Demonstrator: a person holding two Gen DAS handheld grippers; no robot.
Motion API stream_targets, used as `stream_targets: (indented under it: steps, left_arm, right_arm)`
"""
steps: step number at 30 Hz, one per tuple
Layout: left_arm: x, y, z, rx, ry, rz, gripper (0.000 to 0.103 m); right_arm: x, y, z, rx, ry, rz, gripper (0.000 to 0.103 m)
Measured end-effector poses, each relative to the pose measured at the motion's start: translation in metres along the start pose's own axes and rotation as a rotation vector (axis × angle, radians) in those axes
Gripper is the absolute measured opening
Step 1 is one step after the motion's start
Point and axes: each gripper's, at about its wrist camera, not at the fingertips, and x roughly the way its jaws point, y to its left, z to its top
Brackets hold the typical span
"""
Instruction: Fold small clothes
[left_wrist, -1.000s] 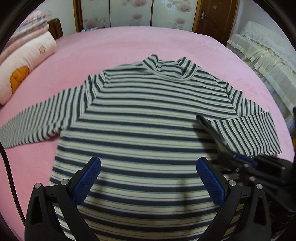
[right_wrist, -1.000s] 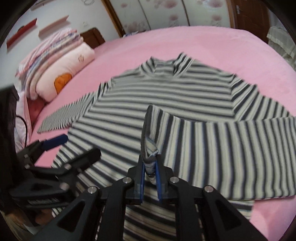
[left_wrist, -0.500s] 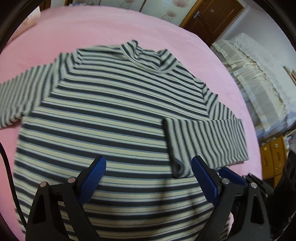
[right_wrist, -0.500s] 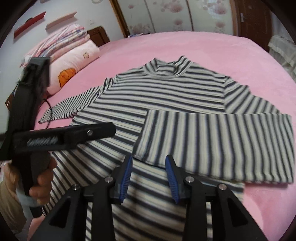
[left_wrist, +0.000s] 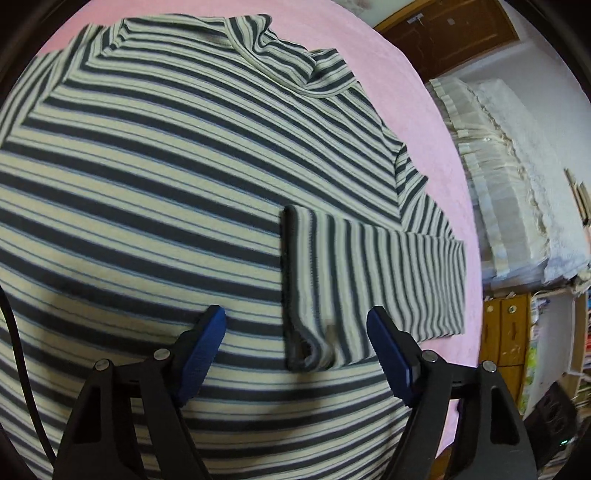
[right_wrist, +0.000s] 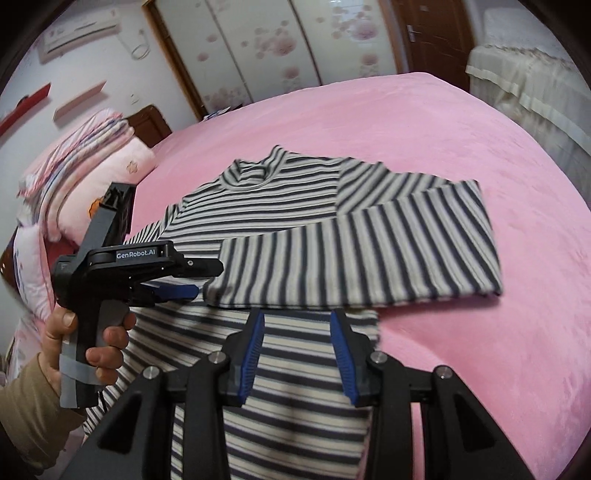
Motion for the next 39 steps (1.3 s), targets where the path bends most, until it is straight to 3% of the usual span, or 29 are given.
stream_targets:
  steps: [3,8,13,16,18,20,26,32,39]
  left_arm:
    - [0.004,-0.006,0.002,-0.003,0.011,-0.052,0.07]
    - [0.02,-0.016,0.005,-0.001,0.033,-0.06,0.07]
    - [0.028,-0.011,0.009,-0.044,0.019,-0.127,0.068]
    - [0.031,-0.008,0.011,-0.059,0.008,-0.16,0.05]
    - [0.034,-0.008,0.011,-0.057,0.006,-0.16,0.024]
    - [0.036,-0.008,0.012,-0.055,0.006,-0.141,0.008]
    - [0.019,-0.029,0.015,0.037,-0.064,-0.054,0.005]
    - [-0.031,-0.061,0.041,0.153,-0.189,-0.004,0.004]
    - [-0.096,-0.047,0.079,0.159,-0.317,0.076,0.005]
  right_arm:
    - [0.003,-0.008,-0.004,0.025,0.01,0.001,0.037]
    - [0.004,-0.014,-0.01,0.05,0.011,0.009,0.037]
    - [0.001,-0.015,-0.01,0.055,-0.007,0.009,0.037]
    - [0.001,-0.019,-0.011,0.061,-0.012,0.004,0.037]
    - [0.002,-0.024,-0.011,0.068,-0.013,-0.01,0.037]
    - [0.003,-0.029,-0.009,0.075,-0.016,-0.027,0.037]
    - [-0.001,-0.059,-0.003,0.097,-0.026,-0.124,0.037]
    - [0.001,-0.089,-0.002,0.129,-0.015,-0.192,0.037]
    - [0.017,-0.081,0.004,0.083,0.005,-0.204,0.037]
